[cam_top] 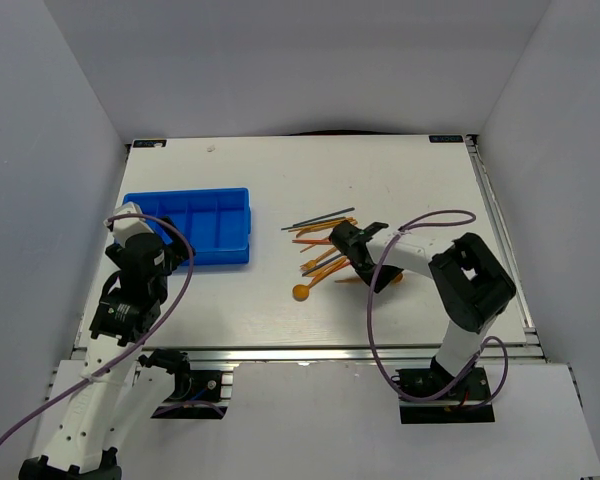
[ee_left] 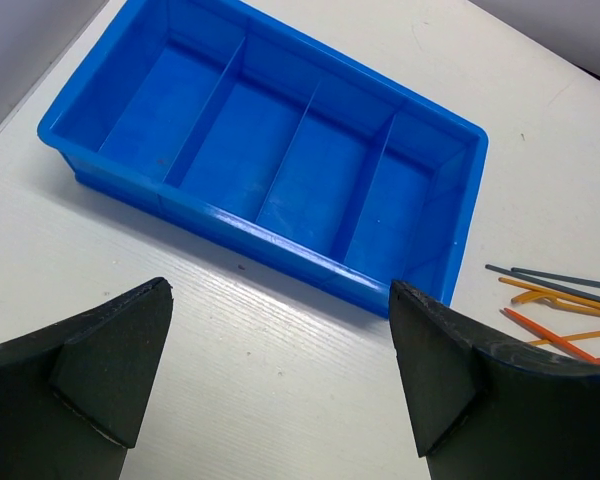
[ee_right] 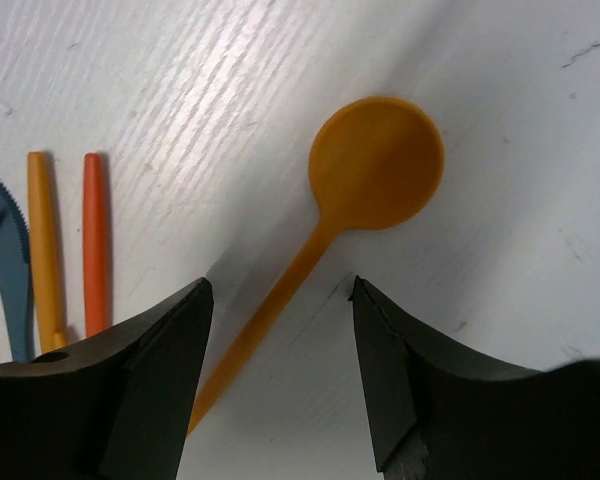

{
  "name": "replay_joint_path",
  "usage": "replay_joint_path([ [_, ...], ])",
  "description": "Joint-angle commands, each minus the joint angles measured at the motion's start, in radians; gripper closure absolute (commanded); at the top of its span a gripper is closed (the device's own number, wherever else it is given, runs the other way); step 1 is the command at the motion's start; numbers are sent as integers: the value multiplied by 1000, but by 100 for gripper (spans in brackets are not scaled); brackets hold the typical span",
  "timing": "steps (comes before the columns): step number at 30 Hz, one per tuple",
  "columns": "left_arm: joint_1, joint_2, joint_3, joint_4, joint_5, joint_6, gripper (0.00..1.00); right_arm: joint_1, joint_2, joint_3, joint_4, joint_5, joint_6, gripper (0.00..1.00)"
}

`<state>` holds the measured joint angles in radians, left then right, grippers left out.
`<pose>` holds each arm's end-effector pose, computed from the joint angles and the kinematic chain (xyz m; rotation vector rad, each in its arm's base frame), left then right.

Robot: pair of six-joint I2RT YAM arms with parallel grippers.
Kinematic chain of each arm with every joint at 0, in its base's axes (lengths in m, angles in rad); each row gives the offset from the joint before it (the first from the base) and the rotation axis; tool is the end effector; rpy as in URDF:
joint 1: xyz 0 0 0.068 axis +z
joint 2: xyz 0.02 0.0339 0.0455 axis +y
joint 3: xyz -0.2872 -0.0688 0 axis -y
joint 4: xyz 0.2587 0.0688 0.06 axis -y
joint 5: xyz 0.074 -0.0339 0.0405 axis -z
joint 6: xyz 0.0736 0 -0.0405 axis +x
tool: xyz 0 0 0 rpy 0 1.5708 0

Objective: Sort the eating utensils into containers

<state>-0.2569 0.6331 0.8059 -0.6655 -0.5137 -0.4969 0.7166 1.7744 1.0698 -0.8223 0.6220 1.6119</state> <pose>0.1588 -0.0043 0.3217 -0.5435 1.9203 0.0475 0.2694 0.1778 0.1392 1.1157 2.2821 -0.2716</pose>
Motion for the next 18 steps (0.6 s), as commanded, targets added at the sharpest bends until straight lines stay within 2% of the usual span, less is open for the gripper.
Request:
replay_joint_path([
  [1,4,4,-8,18,11,8,2,-19,-6,-83,72,-11,-4,37],
  [4,4,8,-8,17,10,6,2,-32,-20,-138,110,-39,0,45],
  [6,2,8,-8,17,11,6,2,-39,-36,-162,127,-57,0,63],
  [8,2,8,-8,17,12,6,2,-42,-58,-180,138,-61,-9,68],
  [11,2,8,-7,17,26,8,2,-42,-101,-191,138,-59,-30,95],
  [13,2,8,-5,20,47,11,2,-46,-128,-206,167,-57,-87,100],
  [16,2,23,9,32,133,43,2,-46,-196,-214,195,-39,-167,100],
  [18,2,43,19,50,295,29,2,-46,-266,-229,334,-67,-396,100],
])
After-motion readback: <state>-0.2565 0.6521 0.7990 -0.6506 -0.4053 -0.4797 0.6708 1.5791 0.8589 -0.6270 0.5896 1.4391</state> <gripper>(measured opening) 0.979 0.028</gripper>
